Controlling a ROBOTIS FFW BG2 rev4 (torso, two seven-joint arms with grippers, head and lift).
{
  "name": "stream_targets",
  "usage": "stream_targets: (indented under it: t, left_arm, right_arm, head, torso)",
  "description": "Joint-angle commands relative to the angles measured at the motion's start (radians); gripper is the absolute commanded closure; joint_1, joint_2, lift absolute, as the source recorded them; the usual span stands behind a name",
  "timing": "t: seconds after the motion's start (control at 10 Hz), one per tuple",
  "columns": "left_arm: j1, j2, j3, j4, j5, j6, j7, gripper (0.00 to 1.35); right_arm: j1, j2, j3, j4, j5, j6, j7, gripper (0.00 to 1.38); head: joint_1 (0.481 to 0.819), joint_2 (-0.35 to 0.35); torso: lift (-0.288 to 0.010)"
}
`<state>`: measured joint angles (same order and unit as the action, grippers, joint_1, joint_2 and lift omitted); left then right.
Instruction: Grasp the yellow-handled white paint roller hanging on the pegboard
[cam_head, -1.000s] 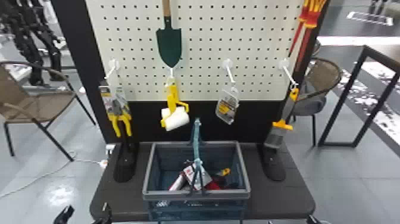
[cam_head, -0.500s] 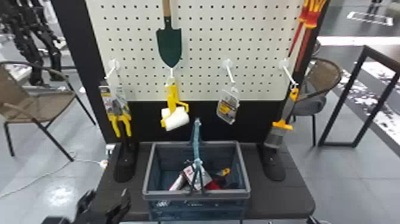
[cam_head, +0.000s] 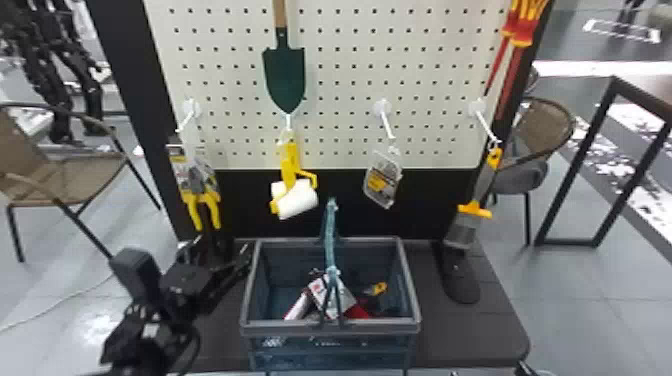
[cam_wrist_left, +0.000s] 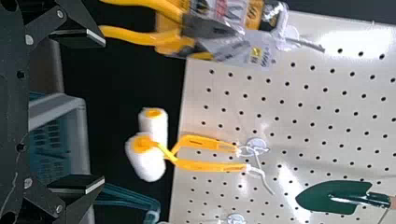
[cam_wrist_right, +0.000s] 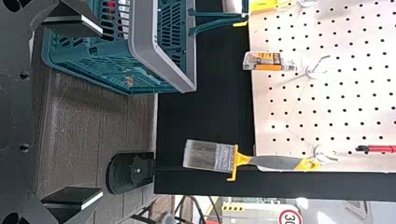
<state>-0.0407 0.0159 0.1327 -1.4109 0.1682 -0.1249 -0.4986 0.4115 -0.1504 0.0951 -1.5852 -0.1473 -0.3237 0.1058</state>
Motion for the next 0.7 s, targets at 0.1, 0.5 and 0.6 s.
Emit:
stream_targets:
  t: [0.1,0.5,0.6]
  left_arm:
    - [-0.146,0.01,0.01,0.076,-0.026,0.074,-0.072,0.26]
    - [-0.363,0.056,-0.104,0.267,0.01,0.09,-0.169,0.25]
    - [-0.4,0.068,-0.142,0.306,0.034,0.09,-0.184,0.25]
  right_arm:
    - [-0.003,0.0,0.0,0.005,0.0,0.0,0.0,0.1]
    - [-0.014,0.0,0.0,0.016,0.0,-0.006,0.002,0.1]
    - [-0.019,0.0,0.001,0.017,0.0,-0.008,0.002,0.1]
  head:
    - [0.549,0.0]
    - [0.549,0.0]
    - [0.549,0.0]
  torso:
    - [-0.1]
    - [-0.1]
    - [-0.1]
